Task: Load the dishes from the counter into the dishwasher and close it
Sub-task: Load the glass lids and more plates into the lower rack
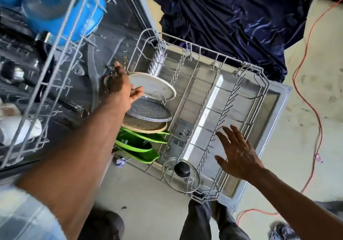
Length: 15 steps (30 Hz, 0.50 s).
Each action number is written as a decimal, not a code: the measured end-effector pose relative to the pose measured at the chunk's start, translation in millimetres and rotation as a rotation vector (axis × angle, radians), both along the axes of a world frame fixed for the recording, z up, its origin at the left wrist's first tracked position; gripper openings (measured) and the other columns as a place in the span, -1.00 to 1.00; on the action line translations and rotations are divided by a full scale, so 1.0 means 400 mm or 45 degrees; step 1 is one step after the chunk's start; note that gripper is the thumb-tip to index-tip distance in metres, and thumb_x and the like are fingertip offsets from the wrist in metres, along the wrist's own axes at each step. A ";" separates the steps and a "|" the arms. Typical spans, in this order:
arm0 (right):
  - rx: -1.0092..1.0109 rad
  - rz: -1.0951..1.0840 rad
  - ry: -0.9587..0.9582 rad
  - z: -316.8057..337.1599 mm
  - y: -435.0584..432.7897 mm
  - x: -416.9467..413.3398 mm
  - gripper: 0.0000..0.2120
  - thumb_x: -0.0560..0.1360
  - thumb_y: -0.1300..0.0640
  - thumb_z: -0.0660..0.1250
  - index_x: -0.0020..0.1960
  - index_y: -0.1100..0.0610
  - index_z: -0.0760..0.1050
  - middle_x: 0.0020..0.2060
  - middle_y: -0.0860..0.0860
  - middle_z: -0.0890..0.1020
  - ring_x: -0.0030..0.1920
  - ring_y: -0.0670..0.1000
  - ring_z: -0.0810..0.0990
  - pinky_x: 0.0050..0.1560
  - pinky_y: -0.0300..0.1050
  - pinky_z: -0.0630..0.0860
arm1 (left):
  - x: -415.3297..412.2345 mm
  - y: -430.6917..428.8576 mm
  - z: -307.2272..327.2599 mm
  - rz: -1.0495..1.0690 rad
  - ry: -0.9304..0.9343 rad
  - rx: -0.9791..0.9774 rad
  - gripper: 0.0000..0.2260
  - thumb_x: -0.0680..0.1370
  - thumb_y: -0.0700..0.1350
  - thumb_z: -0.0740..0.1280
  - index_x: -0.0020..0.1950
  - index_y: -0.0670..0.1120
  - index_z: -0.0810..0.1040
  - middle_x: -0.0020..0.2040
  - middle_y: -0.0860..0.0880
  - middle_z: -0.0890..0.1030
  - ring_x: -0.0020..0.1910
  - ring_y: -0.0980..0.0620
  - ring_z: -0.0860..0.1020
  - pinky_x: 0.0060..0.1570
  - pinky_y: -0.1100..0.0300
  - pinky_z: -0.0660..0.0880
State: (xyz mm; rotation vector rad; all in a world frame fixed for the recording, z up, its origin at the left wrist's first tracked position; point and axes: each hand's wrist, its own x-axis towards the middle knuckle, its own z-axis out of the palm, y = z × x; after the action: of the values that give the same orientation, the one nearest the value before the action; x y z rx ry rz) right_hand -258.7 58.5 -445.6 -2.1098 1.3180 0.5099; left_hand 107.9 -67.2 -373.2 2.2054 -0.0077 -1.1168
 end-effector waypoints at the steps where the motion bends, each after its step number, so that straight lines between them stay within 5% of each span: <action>1: 0.041 -0.005 0.012 0.014 -0.006 0.001 -0.19 0.57 -0.27 0.21 0.66 0.00 -0.06 0.66 0.07 -0.06 0.64 0.15 -0.20 0.59 0.22 0.11 | -0.003 0.033 0.025 -0.066 -0.028 -0.030 -0.47 0.64 0.40 0.07 0.12 -0.03 0.53 0.21 -0.17 0.63 -0.04 -0.03 0.71 -0.18 0.08 0.69; 4: 0.053 -0.054 -0.051 0.117 -0.033 0.022 -0.22 0.59 -0.24 0.19 0.65 -0.02 -0.09 0.65 0.07 0.00 0.64 0.14 -0.05 0.57 0.21 0.15 | -0.012 0.158 0.143 -0.273 -0.159 -0.202 -0.42 0.68 0.31 0.12 0.52 -0.05 0.42 0.41 -0.12 0.55 0.12 -0.02 0.65 -0.05 0.05 0.66; 8: -0.017 -0.088 -0.395 0.393 -0.066 0.078 -0.30 0.59 -0.09 0.30 0.63 0.03 0.10 0.56 0.05 0.26 0.55 0.12 0.26 0.51 0.14 0.26 | -0.041 0.338 0.398 -0.325 -0.277 -0.422 -0.63 0.71 0.15 0.19 0.34 -0.06 0.56 0.22 -0.04 0.61 0.23 -0.09 0.62 0.17 -0.10 0.62; 11: -0.124 -0.046 -0.633 0.647 -0.052 0.131 -0.37 0.60 -0.01 0.31 0.59 0.02 0.17 0.52 0.00 0.31 0.50 0.08 0.32 0.48 0.12 0.35 | -0.062 0.490 0.630 -0.308 -0.249 -0.646 -0.59 0.70 0.17 0.20 0.34 -0.09 0.58 0.32 -0.02 0.64 0.30 -0.06 0.62 0.12 0.01 0.59; 15: -0.226 0.116 -0.839 0.969 0.019 0.219 -0.44 0.63 -0.07 0.25 0.58 -0.07 0.19 0.49 -0.05 0.35 0.48 0.03 0.37 0.42 0.08 0.44 | -0.092 0.713 0.933 -0.189 -0.366 -0.838 -0.65 0.60 0.26 0.22 0.16 0.15 0.69 0.17 0.14 0.73 0.20 0.08 0.67 0.00 0.12 0.61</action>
State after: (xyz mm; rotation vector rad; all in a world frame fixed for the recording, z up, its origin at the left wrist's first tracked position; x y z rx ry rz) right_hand -171.0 66.1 -57.9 -2.2067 0.9071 -0.2720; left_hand 71.0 217.8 -0.1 1.7554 -0.5864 -0.7177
